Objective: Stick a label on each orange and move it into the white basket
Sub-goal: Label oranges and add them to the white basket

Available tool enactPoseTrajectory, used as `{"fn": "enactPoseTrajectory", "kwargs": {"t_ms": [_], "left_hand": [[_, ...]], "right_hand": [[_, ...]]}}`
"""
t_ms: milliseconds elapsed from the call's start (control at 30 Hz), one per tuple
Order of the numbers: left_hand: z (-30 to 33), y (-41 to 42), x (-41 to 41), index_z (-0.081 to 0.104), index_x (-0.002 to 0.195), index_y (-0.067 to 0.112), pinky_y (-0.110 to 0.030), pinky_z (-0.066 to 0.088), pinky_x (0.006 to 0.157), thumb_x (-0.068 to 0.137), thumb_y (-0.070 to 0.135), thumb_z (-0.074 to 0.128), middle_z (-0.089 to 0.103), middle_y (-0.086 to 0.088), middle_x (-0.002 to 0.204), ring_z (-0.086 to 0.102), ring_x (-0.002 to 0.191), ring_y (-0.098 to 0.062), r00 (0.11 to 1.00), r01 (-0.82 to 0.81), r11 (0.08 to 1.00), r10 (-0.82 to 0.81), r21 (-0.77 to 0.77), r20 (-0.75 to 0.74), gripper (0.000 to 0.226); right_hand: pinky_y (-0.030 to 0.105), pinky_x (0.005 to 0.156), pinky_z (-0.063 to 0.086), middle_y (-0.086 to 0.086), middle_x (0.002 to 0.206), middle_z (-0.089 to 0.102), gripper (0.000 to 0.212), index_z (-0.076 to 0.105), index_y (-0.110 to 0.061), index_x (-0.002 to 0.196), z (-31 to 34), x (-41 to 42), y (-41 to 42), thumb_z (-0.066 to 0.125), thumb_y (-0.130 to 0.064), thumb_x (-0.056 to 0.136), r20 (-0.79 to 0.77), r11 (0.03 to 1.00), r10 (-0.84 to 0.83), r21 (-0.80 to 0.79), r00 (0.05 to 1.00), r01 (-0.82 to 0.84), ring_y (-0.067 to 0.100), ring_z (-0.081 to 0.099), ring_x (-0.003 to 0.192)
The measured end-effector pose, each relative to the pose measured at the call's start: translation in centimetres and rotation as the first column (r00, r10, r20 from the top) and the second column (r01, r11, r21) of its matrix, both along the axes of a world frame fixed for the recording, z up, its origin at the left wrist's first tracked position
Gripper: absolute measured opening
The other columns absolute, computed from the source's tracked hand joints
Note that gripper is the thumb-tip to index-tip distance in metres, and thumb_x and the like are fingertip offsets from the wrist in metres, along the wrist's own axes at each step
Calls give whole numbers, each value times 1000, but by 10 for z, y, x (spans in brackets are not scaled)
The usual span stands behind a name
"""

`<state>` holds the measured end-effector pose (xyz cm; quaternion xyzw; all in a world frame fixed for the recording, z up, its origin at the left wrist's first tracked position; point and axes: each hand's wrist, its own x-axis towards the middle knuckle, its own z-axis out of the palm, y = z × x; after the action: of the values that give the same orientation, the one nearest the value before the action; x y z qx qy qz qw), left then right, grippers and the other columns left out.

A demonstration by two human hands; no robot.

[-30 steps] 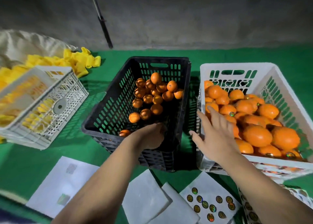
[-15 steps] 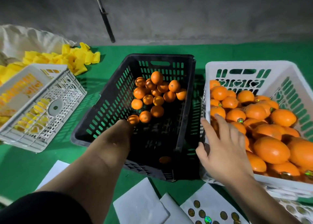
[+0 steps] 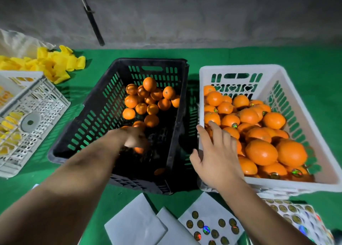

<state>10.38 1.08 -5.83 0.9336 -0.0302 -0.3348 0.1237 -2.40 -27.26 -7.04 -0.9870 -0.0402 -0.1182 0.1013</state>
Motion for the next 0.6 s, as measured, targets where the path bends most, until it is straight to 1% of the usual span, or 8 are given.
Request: {"fn": "enactPoseTrajectory", "kwargs": {"t_ms": [33,100,133,233,333,400,467,600], "left_hand": [[5,-2,2,70,126,16,-28,53,89,98,42,68,69,1,116,62,102,-17,996,49,998,-45,-49,74,38],[23,-8,1,70,119,27,-10,47,76,94,42,74,66,10,105,61,99,-10,951,24,975,46,-222,305,30],[36,-10,-15,69,125,29,-8,47,74,91,45,77,68,12,102,62,96,-7,894,18,935,144,-355,424,39],[48,-23,-73,60,130,47,-20,54,83,84,56,78,72,18,108,68,97,0,696,152,726,403,-671,594,50],[40,-48,-148,49,142,43,-22,55,87,86,49,78,66,15,128,70,111,-9,606,225,625,512,-748,609,63],[21,-62,-196,47,147,32,-21,53,95,88,44,79,58,14,143,64,124,-13,598,271,629,483,-729,639,68],[-6,-72,-238,47,148,20,-30,49,107,88,35,81,50,5,154,53,140,-19,641,354,623,382,-698,666,70],[-56,-84,-286,43,143,38,-43,55,102,90,42,79,44,11,157,48,143,-16,837,292,593,221,-751,500,64]], "right_hand": [[51,103,36,14,155,35,67,41,-20,153,0,0,0,50,-46,92,7,1000,-3,2,1000,3,37,39,132],[51,103,37,14,153,37,66,43,-19,152,2,-1,0,51,-46,92,18,1000,-3,12,1000,3,36,40,130],[51,102,38,13,152,38,65,43,-19,151,3,-2,0,51,-45,92,20,1000,-3,22,1000,2,36,41,129],[48,97,39,10,141,45,58,49,-17,146,9,-6,-1,54,-41,93,54,998,6,64,999,-10,35,46,120],[43,90,38,7,126,55,41,59,-15,134,8,-20,-9,60,-28,95,203,977,65,184,977,-104,32,52,109],[41,92,36,4,124,58,34,63,-16,131,1,-35,-18,58,-24,98,293,935,66,315,954,-162,27,52,110],[37,97,33,1,127,56,31,63,-19,129,-13,-59,-25,56,-23,99,345,888,15,426,939,-171,24,50,114],[39,102,35,15,137,50,41,66,-13,126,-66,-136,-35,68,-16,85,343,910,-63,405,937,-88,28,46,126]]}}
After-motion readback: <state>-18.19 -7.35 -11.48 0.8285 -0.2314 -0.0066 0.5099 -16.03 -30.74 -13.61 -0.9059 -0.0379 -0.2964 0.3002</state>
